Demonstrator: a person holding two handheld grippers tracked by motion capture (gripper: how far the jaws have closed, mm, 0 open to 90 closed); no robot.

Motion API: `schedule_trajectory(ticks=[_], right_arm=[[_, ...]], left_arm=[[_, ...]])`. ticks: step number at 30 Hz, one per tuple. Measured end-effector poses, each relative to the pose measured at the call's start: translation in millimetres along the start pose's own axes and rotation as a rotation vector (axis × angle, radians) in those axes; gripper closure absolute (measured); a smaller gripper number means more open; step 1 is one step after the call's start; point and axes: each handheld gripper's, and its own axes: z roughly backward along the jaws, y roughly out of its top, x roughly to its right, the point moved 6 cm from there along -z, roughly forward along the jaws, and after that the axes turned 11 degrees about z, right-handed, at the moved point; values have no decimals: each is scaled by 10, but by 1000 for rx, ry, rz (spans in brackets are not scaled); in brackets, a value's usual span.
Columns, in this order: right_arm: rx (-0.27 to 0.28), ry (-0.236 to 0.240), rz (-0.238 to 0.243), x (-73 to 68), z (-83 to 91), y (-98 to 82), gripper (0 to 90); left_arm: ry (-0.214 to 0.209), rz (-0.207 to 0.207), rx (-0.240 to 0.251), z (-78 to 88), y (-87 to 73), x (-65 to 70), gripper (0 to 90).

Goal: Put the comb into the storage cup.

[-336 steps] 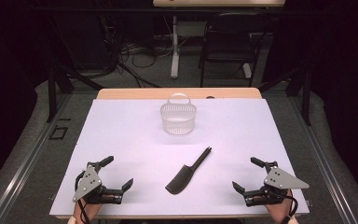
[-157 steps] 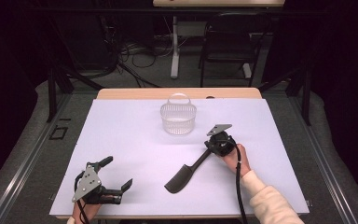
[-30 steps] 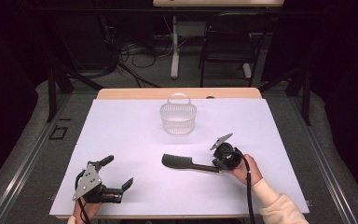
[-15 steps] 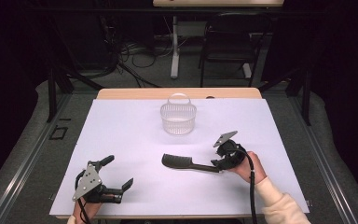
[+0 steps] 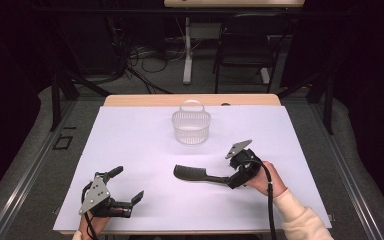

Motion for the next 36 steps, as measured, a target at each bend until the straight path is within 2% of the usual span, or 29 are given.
schedule_trajectory(ticks=[4, 12, 27, 36], right_arm=[[-6, 7, 5, -36, -12, 36, 56], [-15, 25, 59, -81, -28, 113, 0], [-20, 85, 120, -160, -55, 286, 0], [-62, 118, 175, -226, -140, 383, 0]], left_arm=[[-1, 2, -1, -1, -2, -2, 1], [-1, 10, -1, -10, -6, -9, 1], [5, 5, 5, 3, 2, -9, 1], [4, 7, 8, 11, 5, -8, 1]])
